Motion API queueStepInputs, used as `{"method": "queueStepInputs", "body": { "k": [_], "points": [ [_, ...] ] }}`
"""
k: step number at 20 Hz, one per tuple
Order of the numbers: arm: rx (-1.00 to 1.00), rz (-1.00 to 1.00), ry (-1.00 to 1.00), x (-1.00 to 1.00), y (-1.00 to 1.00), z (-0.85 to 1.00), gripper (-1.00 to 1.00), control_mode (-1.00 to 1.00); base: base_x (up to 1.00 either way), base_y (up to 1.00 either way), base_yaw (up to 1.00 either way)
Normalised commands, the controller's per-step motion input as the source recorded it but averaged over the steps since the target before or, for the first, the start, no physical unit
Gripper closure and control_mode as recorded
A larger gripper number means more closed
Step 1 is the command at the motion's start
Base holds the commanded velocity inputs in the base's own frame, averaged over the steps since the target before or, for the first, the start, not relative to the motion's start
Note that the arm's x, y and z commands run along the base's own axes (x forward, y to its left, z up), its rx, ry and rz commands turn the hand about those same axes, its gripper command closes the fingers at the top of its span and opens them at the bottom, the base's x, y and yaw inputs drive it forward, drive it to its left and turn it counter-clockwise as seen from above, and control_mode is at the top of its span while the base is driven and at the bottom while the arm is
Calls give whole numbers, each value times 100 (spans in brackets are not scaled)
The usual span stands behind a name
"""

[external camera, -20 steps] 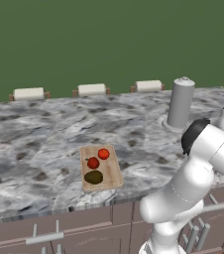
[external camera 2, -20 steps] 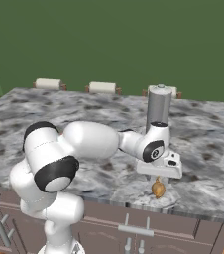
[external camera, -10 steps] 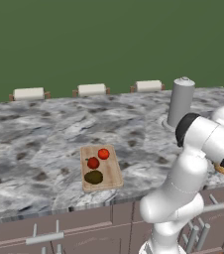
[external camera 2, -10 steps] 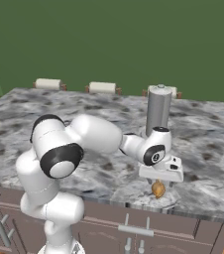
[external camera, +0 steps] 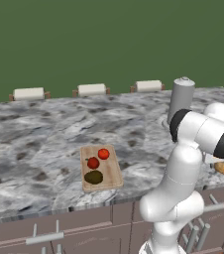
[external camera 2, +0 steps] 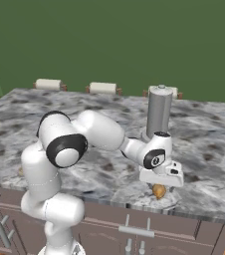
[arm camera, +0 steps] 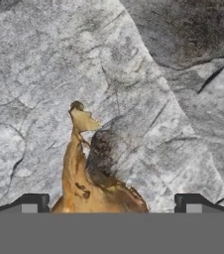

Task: Place the avocado, onion, tomato, and bell pepper on the cutting board.

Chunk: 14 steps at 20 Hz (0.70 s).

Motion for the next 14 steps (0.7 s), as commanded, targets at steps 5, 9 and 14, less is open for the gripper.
{"method": "queueStepInputs", "body": {
  "k": [5,9,14],
  "points": [
    [1,0,1,0,0,-19,100,-100,0,0,0],
    [2,0,0,0,0,-5,100,-100,0,0,0],
    [6,0,0,0,0,11,100,-100,0,0,0]
  ]
}}
